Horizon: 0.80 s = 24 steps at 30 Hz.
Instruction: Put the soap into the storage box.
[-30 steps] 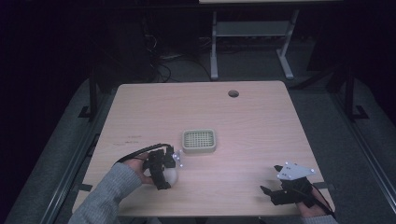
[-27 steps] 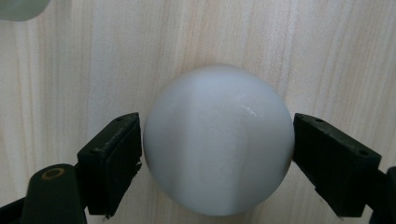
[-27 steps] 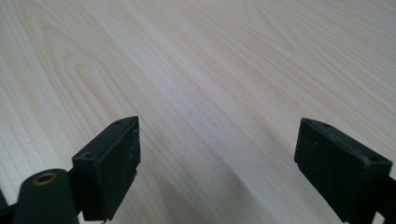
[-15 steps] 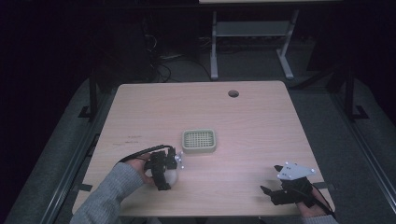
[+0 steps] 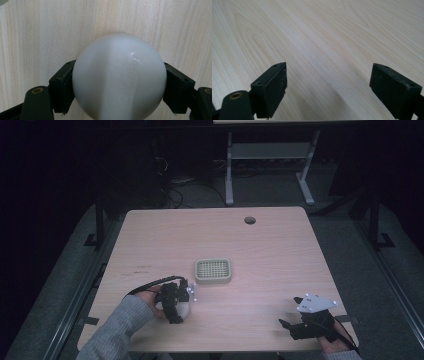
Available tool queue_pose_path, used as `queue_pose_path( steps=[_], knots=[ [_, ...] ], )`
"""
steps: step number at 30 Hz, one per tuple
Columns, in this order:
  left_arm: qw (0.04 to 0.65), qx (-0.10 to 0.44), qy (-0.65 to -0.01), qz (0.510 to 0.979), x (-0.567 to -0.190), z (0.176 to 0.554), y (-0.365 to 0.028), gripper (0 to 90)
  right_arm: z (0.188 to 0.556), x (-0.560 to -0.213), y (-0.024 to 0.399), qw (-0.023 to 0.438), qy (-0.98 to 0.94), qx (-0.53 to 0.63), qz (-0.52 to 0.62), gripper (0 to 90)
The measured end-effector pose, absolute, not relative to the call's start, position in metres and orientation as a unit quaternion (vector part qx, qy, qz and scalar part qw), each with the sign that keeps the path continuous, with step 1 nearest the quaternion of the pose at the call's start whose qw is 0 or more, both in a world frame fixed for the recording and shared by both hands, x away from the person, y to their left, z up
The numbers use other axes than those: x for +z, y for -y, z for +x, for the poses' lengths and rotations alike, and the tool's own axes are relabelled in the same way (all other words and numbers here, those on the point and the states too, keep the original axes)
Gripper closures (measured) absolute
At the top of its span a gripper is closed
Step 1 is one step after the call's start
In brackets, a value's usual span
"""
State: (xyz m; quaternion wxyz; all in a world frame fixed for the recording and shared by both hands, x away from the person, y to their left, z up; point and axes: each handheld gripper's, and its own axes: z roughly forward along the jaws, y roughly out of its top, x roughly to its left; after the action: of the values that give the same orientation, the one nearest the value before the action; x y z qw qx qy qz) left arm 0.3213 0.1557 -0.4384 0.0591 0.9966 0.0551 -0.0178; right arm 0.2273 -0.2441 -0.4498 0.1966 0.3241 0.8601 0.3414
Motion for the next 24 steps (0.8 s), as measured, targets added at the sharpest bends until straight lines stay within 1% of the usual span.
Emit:
queue_pose_path(
  steps=[10, 18, 24],
  knots=[
    [0.059, -0.009, -0.05, 0.997, -0.438, 0.3183, -0.1556, 24.2, 0.2272, -0.4497, 0.2442, 0.196, -0.86, 0.341, 0.324, 13.9],
    [0.072, -0.02, -0.049, 0.996, -0.435, 0.3171, -0.1573, 24.3, 0.2273, -0.4498, 0.2442, 0.197, -0.86, 0.341, 0.325, 13.9],
    [0.079, -0.016, -0.049, 0.996, -0.4297, 0.3169, -0.1566, 24.3, 0.2275, -0.4498, 0.2444, 0.197, -0.86, 0.34, 0.324, 13.9]
  ],
)
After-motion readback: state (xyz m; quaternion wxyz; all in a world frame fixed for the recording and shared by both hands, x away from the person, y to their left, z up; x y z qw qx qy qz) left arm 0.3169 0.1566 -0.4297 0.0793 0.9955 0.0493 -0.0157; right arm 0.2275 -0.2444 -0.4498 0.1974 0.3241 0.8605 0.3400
